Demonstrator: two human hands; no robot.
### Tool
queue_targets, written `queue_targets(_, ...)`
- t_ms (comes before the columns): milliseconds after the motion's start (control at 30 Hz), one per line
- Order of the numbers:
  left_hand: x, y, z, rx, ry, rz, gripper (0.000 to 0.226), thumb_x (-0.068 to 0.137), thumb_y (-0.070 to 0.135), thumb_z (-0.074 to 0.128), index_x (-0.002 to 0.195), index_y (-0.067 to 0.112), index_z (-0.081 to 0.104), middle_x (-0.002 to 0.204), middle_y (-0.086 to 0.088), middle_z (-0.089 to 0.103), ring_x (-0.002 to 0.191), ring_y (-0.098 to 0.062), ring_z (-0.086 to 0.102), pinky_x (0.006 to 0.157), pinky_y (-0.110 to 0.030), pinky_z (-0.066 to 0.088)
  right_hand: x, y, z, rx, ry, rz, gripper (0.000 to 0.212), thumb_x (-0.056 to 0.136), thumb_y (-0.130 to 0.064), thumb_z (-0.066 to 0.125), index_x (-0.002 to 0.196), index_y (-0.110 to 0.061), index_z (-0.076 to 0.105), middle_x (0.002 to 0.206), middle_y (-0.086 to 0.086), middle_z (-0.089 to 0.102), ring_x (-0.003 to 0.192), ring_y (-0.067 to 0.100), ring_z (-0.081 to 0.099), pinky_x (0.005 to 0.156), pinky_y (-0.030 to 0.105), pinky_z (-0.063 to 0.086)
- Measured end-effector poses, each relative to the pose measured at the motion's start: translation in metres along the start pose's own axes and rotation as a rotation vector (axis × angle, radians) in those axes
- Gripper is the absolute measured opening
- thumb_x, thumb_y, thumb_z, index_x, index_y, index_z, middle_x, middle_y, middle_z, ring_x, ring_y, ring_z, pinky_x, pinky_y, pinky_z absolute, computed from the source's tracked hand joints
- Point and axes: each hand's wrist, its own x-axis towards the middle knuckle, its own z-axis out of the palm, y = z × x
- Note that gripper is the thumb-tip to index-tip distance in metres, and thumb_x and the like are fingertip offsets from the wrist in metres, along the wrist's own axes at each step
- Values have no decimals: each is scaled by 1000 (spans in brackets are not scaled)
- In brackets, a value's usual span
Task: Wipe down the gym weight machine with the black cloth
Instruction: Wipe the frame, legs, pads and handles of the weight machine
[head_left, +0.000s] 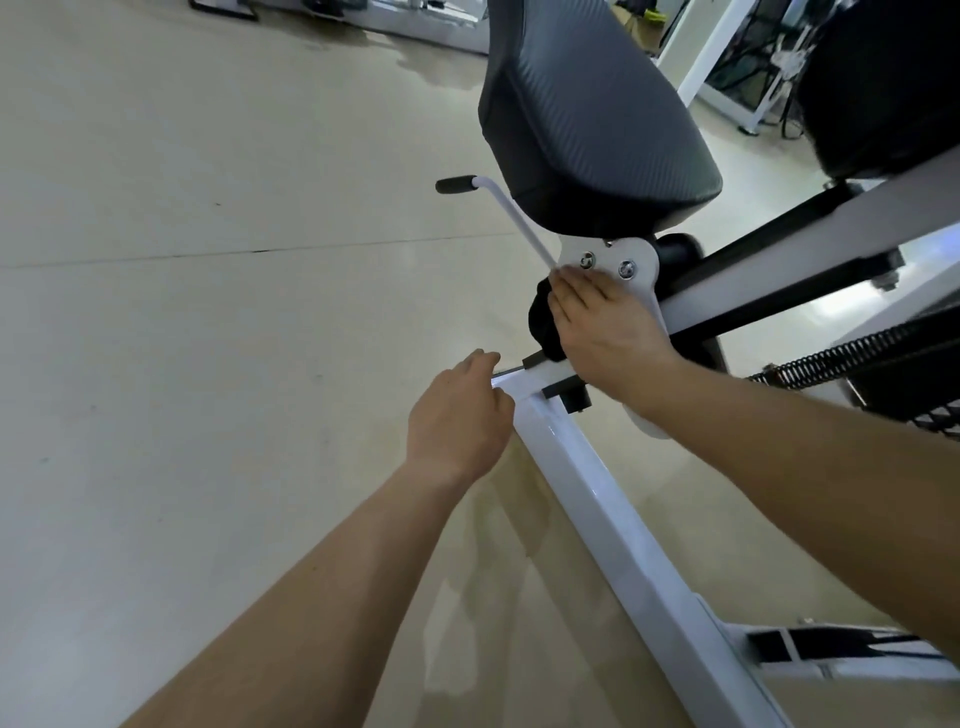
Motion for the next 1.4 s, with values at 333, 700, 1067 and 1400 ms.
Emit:
queue_targets(333,-4,15,-4,-1,-43,61,41,98,18,42,139,19,48,132,3,55,115,-23,53,86,-33,41,-49,20,-14,94,106,26,54,93,-9,21,127,6,60,136,25,58,131,41,50,111,49,38)
queue_targets(700,-9,20,17,13,-113,78,37,96,17,41,131,20,52,124,5,58,108,-21,54,74,-33,41,-95,10,-2,257,72,-107,35,92,-12,43,111,-3,70,127,21,65,124,39,57,112,48,37)
queue_targets(1067,-13,28,31,9,-122,66,47,99,20,41,146,23,43,146,7,49,129,-19,47,91,-33,41,-118,-26,14,119,66,-201,35,96,-9,43,115,1,71,129,23,63,126,39,54,118,51,30)
queue_targets(1400,-13,38,48,-47,-138,124,43,100,22,42,143,24,46,134,3,59,116,-21,56,90,-38,50,-146,16,-2,331,249,-14,46,105,-6,23,122,4,65,135,23,61,131,38,54,116,50,34)
